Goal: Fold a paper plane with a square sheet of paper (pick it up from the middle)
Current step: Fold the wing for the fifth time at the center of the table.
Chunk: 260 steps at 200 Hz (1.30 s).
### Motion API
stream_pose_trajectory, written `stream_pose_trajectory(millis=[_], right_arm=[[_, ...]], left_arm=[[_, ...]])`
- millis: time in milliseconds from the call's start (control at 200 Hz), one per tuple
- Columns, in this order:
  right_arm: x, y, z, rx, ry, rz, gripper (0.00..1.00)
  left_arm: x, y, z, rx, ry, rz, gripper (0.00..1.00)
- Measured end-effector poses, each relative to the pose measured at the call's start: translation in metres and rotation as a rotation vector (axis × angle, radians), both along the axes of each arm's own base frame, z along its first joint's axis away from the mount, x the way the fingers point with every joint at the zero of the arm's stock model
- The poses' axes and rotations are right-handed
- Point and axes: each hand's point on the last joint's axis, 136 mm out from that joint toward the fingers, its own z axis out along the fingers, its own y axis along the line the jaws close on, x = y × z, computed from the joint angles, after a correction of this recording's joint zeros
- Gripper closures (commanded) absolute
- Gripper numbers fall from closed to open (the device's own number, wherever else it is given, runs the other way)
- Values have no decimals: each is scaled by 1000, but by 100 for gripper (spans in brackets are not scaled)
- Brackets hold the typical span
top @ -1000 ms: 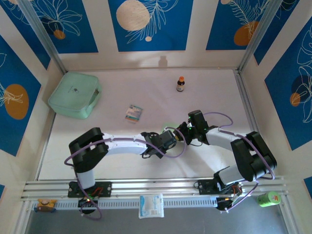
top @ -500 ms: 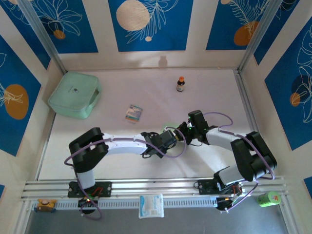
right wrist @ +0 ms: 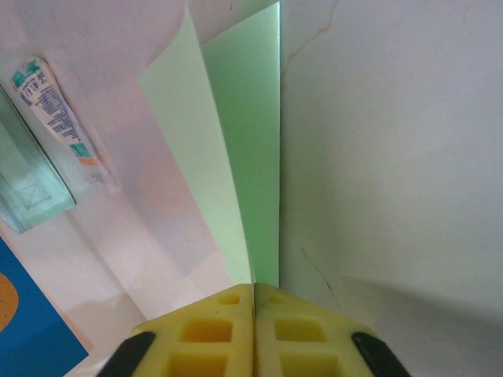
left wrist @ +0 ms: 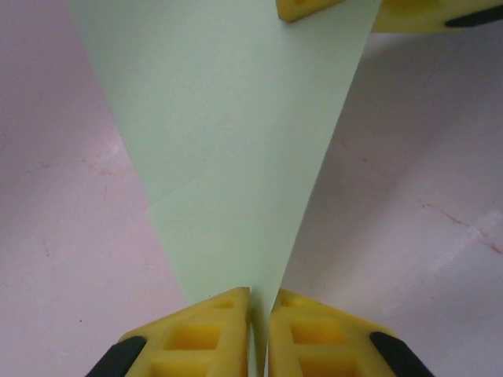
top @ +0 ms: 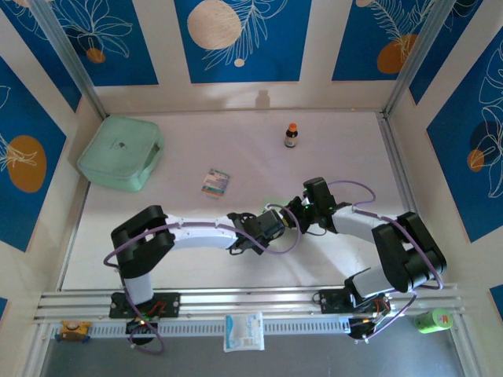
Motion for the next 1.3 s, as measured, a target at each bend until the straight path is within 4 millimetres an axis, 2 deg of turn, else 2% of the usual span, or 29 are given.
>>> stream_pose_trajectory(millis=[110, 175, 435, 635, 850, 1055, 1300], right_arm=[[-3, -4, 0, -28, -3, 15, 68], [-3, -8, 6, -41, -24, 16, 63], [2, -39, 39, -100, -138, -33, 60], [1, -56, 51, -122, -178, -68, 60], [-7, -61, 43, -137, -156, -73, 60], [-12, -62, 37, -145, -136, -71, 61], [-20, -67, 25, -179, -136, -74, 62]], left_arm=[[0, -1, 0, -6, 3, 7, 88], [-1, -1, 0, -12, 8, 14, 88], [-2, -6, 0, -41, 23, 23, 89], [-5, -7, -7, -38, 45, 26, 88], [-6, -6, -13, -31, 57, 35, 85], [-8, -9, -13, -49, 78, 39, 88], [-10, -12, -12, -185, 141, 26, 90]])
